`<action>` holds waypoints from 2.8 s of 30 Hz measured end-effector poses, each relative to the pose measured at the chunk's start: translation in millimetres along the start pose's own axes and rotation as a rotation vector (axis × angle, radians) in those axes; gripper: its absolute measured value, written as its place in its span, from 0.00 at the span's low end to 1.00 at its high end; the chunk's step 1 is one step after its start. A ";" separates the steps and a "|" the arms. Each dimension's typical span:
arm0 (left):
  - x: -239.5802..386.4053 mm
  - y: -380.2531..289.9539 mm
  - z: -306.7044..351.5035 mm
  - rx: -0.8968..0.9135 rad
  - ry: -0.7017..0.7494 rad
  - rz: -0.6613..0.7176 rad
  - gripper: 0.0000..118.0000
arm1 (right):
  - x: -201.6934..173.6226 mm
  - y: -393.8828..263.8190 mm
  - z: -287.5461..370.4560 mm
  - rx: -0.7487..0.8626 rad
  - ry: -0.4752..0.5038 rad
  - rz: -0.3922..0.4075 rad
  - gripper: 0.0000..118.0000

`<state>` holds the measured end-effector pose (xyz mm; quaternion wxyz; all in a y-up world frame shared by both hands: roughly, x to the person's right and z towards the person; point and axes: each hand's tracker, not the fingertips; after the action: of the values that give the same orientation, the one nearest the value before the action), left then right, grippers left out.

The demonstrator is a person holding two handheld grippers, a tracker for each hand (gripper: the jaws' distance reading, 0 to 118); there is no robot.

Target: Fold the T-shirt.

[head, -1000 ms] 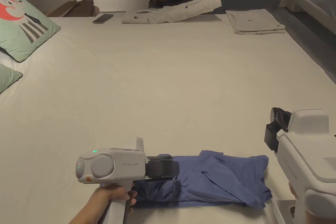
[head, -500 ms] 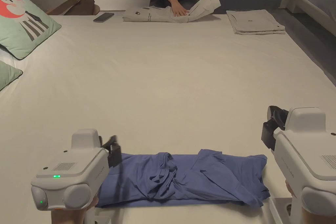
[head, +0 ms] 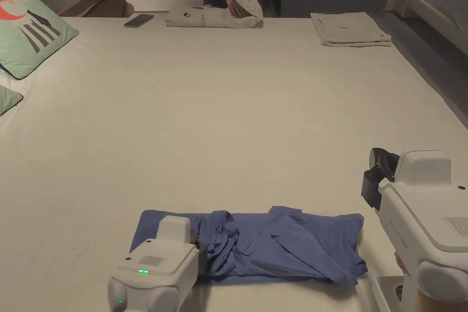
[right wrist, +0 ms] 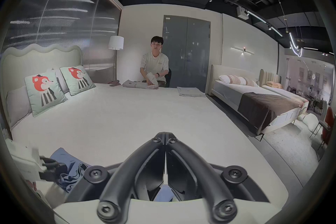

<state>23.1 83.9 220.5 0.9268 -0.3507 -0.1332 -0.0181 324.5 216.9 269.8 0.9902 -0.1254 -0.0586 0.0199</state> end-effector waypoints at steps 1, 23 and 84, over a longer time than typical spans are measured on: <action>5.7 -0.6 -4.0 -0.011 -0.009 0.001 0.00 | 1.6 0.0 0.4 0.000 -0.002 -0.001 0.00; -68.8 55.1 30.4 -0.124 -0.544 0.397 0.00 | 7.4 -0.1 0.5 -0.008 -0.014 -0.003 0.00; -195.6 78.2 60.8 -0.226 -0.142 0.433 0.04 | -27.8 0.0 -13.7 -0.028 0.065 0.014 0.00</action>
<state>-169.8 170.9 162.9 0.8524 -0.4727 -0.1169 0.1907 298.6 212.0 253.6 0.9896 -0.1401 -0.0257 0.0218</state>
